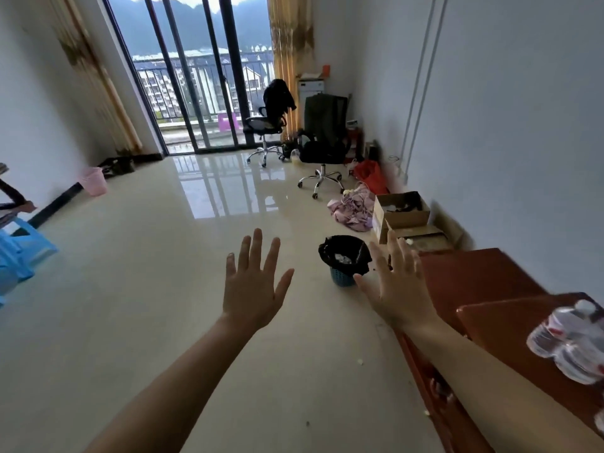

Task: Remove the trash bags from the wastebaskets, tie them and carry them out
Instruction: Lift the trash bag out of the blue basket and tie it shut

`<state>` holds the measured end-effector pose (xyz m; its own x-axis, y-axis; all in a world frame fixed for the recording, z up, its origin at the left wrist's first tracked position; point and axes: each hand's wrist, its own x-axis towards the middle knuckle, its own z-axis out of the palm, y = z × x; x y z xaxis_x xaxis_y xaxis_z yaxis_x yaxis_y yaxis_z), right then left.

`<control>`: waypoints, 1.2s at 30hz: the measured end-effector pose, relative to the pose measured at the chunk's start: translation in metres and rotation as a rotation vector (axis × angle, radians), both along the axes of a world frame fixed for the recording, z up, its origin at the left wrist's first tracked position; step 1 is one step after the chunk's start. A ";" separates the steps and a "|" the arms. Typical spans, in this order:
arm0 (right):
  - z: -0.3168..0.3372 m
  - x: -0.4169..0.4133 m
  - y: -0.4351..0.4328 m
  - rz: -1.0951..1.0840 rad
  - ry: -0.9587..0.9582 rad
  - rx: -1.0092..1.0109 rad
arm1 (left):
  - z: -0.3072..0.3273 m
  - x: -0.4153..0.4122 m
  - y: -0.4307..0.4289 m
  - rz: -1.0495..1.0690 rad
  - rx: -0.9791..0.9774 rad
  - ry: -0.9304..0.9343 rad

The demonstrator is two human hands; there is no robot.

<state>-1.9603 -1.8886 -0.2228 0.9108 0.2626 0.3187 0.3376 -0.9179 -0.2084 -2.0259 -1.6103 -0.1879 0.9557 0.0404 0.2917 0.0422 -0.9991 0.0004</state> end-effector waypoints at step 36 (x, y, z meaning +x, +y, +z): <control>-0.199 0.748 0.061 -0.843 0.723 0.133 | -0.214 0.978 0.056 -0.461 0.013 0.718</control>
<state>-1.2119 -1.8279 -0.4214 0.7640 -0.5228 -0.3780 -0.6222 -0.7520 -0.2175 -1.0480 -1.5545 -0.4019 0.8291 -0.3972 -0.3934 -0.3833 -0.9162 0.1172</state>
